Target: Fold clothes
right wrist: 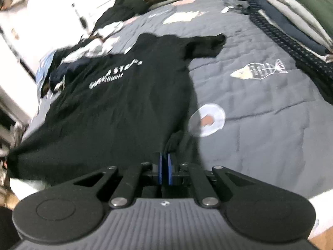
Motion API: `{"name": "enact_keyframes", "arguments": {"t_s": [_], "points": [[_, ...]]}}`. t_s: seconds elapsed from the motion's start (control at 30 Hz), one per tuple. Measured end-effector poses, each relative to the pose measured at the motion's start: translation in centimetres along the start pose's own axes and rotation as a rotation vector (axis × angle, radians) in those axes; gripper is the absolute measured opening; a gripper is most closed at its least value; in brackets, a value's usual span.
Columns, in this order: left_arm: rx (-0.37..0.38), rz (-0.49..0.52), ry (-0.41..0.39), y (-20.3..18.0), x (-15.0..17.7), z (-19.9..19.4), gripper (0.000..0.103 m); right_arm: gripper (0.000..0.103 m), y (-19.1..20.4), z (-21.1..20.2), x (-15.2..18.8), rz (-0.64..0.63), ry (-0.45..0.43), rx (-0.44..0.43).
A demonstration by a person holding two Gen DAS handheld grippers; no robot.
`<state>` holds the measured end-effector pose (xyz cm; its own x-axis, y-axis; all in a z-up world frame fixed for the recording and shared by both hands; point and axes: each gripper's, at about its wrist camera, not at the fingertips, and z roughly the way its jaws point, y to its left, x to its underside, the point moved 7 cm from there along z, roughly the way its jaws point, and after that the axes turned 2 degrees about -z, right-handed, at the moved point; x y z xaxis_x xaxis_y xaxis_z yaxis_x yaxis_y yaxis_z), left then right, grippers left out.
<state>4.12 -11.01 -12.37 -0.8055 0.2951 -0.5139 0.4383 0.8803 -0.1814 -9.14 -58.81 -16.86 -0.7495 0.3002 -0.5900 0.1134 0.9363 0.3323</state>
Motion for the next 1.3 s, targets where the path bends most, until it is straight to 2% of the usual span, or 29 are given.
{"name": "enact_keyframes", "arguments": {"t_s": [0.07,0.13,0.17,0.23,0.3,0.33,0.37,0.4,0.47,0.57,0.7,0.77,0.87,1.03,1.13,1.3], "points": [[-0.009,0.039,0.088,0.0,1.0,1.0,0.006,0.005,0.4,0.5,1.2,-0.031,0.049,0.008],[-0.055,0.083,0.183,0.2,2.2,2.8,0.010,0.006,0.4,1.3,2.5,-0.067,0.111,0.028],[-0.076,0.093,0.203,0.4,2.5,3.4,0.014,0.007,0.0,2.1,3.0,-0.080,0.149,0.066],[-0.095,0.081,0.178,1.0,2.2,3.3,0.016,0.008,-0.9,3.2,3.7,-0.101,0.212,0.137],[-0.063,0.014,0.096,1.9,1.3,2.2,0.024,0.009,-1.8,2.2,2.7,-0.071,0.158,0.156],[-0.043,-0.032,0.045,2.5,0.6,1.5,0.040,0.012,-2.3,1.7,2.2,-0.056,0.131,0.165],[-0.035,-0.068,-0.005,2.9,-0.2,1.0,0.050,0.016,-2.8,1.2,1.7,-0.041,0.104,0.175],[-0.033,-0.088,-0.058,3.1,-1.1,0.6,0.052,0.020,-3.3,0.6,1.1,-0.026,0.074,0.179],[-0.006,-0.103,-0.142,2.4,-2.9,0.3,0.052,0.043,-4.0,0.9,-1.3,0.000,0.005,0.165],[0.091,-0.158,-0.270,-0.5,-5.4,1.5,0.053,0.049,-5.5,2.5,-5.3,0.037,-0.082,0.160],[0.226,-0.233,-0.379,-4.9,-7.6,4.9,0.057,0.049,-8.2,5.2,-10.3,0.072,-0.181,0.168],[0.284,-0.258,-0.395,-7.0,-8.1,7.0,0.057,0.049,-9.8,7.9,-12.9,0.043,-0.193,0.196],[0.331,-0.226,-0.354,-8.9,-8.1,9.6,0.057,0.049,-10.6,10.4,-15.4,-0.045,-0.196,0.194],[0.345,-0.193,-0.311,-10.4,-8.6,12.1,0.057,0.049,-10.8,13.9,-18.4,-0.173,-0.207,0.098],[0.336,-0.218,-0.292,-9.9,-9.0,13.4,0.057,0.049,-10.7,15.9,-19.6,-0.274,-0.199,0.112],[0.338,-0.206,-0.278,-9.7,-8.8,13.7,0.057,0.049,-12.0,18.8,-21.3,-0.300,-0.165,0.120]]}}
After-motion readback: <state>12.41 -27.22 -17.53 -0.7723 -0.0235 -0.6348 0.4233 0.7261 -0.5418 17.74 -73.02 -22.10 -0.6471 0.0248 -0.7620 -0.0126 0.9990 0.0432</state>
